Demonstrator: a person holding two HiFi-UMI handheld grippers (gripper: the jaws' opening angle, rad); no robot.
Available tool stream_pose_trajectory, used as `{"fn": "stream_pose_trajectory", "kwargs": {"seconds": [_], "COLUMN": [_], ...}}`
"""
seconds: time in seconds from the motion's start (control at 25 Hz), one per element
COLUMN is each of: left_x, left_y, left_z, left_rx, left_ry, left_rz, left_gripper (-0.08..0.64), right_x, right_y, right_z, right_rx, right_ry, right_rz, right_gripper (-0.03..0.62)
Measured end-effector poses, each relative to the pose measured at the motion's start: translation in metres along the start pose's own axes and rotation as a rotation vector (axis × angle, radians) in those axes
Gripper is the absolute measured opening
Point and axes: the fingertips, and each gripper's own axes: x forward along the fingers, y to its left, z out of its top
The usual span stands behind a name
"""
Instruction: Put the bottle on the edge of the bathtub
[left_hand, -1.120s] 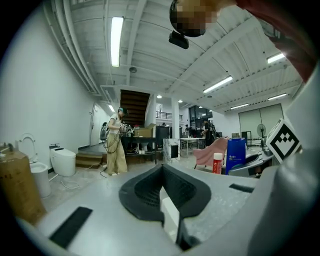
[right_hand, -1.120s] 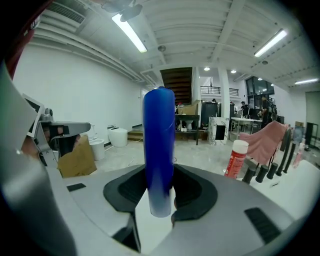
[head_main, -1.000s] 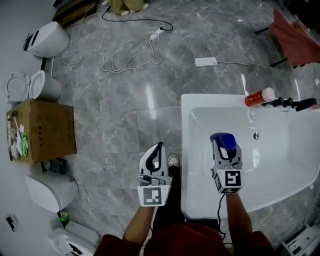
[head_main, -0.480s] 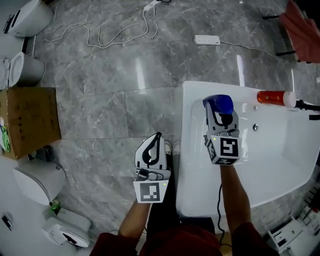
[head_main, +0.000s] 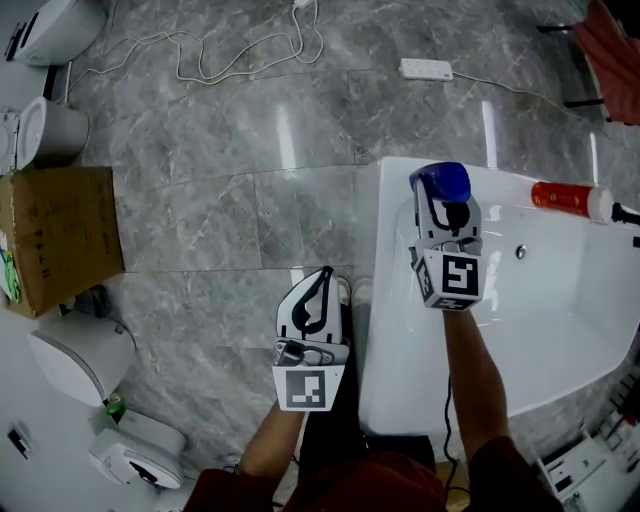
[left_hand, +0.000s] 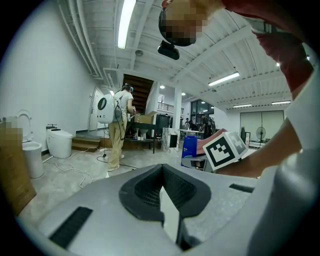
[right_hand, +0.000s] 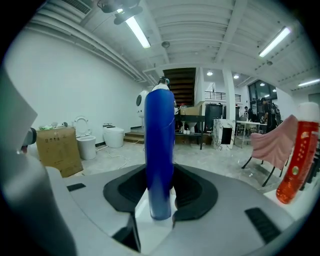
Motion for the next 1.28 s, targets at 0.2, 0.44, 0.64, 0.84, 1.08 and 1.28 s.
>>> {"fn": "stream_pose_trajectory", "kwargs": {"seconds": [0.2,0.44,0.64,0.84,1.08,1.28], "left_x": [-0.002,-0.014,-0.032,-0.069,-0.127,-0.184], "left_y": [-0.005,-0.01,-0.019,-0.031,-0.06,-0.097], "left_z": [0.003,0.019,0.048,0.083,0.126,0.149], "left_rx": [0.012,0.024,0.041,0.042,0.084,0.101], "left_ry": [-0.003,-0.01,-0.06,-0.098,-0.13,-0.16], "left_rz": [-0.009,-0.005,0.01,0.043,0.062,0.07], "left_gripper": [0.006,0.006,0.005,0.005,0.005,0.006], "right_x": [0.003,-0.011,-0.049,-0.117,-0.213,-0.307], "right_y": [-0.001,0.007,0.01,0.023,0.029,0.013], "right_z": [-0.011,-0.022,-0.035,-0.029,0.016,0.057], "right_rx": [0.035,0.054,0.071,0.077,0.056,0.048], "right_ry": [0.037,0.103,0.15,0.169,0.115,0.018], "right_rz": [0.018,0.062,0.06,0.067,0.081,0.075], "right_gripper": [0.191,0.267,0.272,0.272,0.272,0.272]}}
